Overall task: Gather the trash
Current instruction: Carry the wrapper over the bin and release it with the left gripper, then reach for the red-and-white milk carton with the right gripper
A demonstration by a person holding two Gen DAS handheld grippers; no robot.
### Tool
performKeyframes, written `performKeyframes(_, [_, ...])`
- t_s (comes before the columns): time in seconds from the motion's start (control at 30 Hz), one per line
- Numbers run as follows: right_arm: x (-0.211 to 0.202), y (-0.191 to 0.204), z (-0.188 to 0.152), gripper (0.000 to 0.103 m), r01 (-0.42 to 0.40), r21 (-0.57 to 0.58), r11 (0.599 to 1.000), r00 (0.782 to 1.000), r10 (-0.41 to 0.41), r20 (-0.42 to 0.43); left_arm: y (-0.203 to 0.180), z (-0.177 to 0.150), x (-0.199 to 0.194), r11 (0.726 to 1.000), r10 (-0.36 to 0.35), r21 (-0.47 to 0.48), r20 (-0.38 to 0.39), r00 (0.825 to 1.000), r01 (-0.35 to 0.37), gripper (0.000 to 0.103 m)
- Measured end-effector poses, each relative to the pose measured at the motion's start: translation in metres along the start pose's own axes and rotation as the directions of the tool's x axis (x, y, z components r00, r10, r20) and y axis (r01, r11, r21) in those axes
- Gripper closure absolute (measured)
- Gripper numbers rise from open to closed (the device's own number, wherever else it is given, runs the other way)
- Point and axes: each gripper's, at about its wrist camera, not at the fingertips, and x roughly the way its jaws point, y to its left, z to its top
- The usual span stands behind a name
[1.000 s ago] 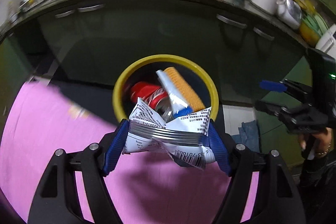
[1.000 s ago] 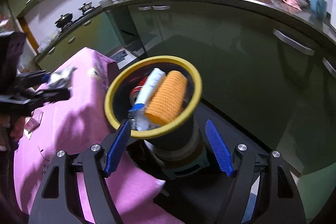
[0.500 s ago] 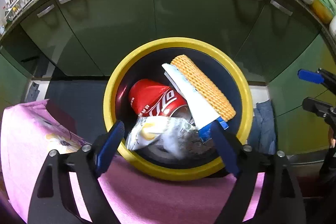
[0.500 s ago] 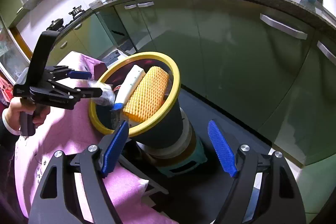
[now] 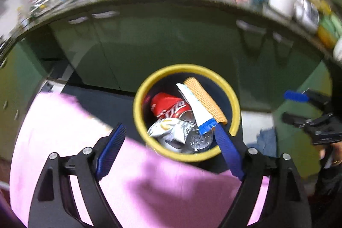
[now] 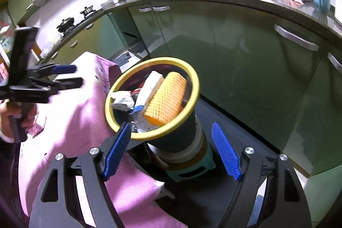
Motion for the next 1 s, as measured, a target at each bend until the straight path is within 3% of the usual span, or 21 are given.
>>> performKeyframes(0.1, [-0.001,0.016,0.006,0.026,-0.022,-0.039,0.999,1.000,0.022,0.001,0.013,-0.027,-0.053,0.996,0.044,-0.079,0.078,0.996,-0.037,0.018])
performKeyframes(0.23, [0.000,0.048,0.020,0.026,-0.115,-0.113,0.987,0.993,0.113,-0.023,0.034,-0.093,-0.133,0.970,0.153,-0.215,0.157,0.976,-0.117,0.015])
performKeyframes(0.3, [0.002,0.080,0.029,0.025,-0.206,-0.195,0.959,0.978,0.199,-0.056,0.046,-0.126,-0.163,0.950,0.201,-0.275,0.178,0.963,-0.148,0.013])
performKeyframes(0.4, [0.008,0.136,0.034,0.022,-0.346,-0.327,0.880,0.938,0.319,-0.135,0.056,-0.184,-0.199,0.914,0.262,-0.359,0.170,0.950,-0.188,0.012])
performKeyframes(0.43, [0.012,0.168,0.033,0.022,-0.407,-0.405,0.818,0.913,0.363,-0.186,0.059,-0.206,-0.211,0.893,0.296,-0.396,0.158,0.942,-0.214,0.012])
performKeyframes(0.53, [0.025,0.244,0.021,0.022,-0.487,-0.567,0.664,0.873,0.391,-0.291,0.066,-0.259,-0.233,0.833,0.355,-0.487,0.106,0.929,-0.263,0.012])
performKeyframes(0.63, [0.046,0.313,0.006,0.022,-0.565,-0.646,0.512,0.823,0.399,-0.403,0.068,-0.296,-0.248,0.787,0.373,-0.559,0.097,0.923,-0.259,0.012])
performKeyframes(0.7, [0.061,0.353,-0.002,0.022,-0.586,-0.688,0.428,0.807,0.386,-0.447,0.071,-0.312,-0.255,0.767,0.371,-0.593,0.102,0.923,-0.243,0.012])
performKeyframes(0.83, [0.092,0.421,-0.015,0.021,-0.576,-0.788,0.217,0.806,0.308,-0.505,0.076,-0.338,-0.264,0.735,0.373,-0.640,0.109,0.921,-0.222,0.012])
performKeyframes(0.9, [0.111,0.444,-0.016,0.020,-0.548,-0.822,0.156,0.827,0.247,-0.505,0.078,-0.346,-0.265,0.723,0.367,-0.660,0.115,0.923,-0.205,0.012])
performKeyframes(1.0, [0.138,0.472,-0.017,0.019,-0.539,-0.839,0.083,0.838,0.160,-0.522,0.082,-0.357,-0.266,0.713,0.357,-0.677,0.123,0.926,-0.185,0.012])
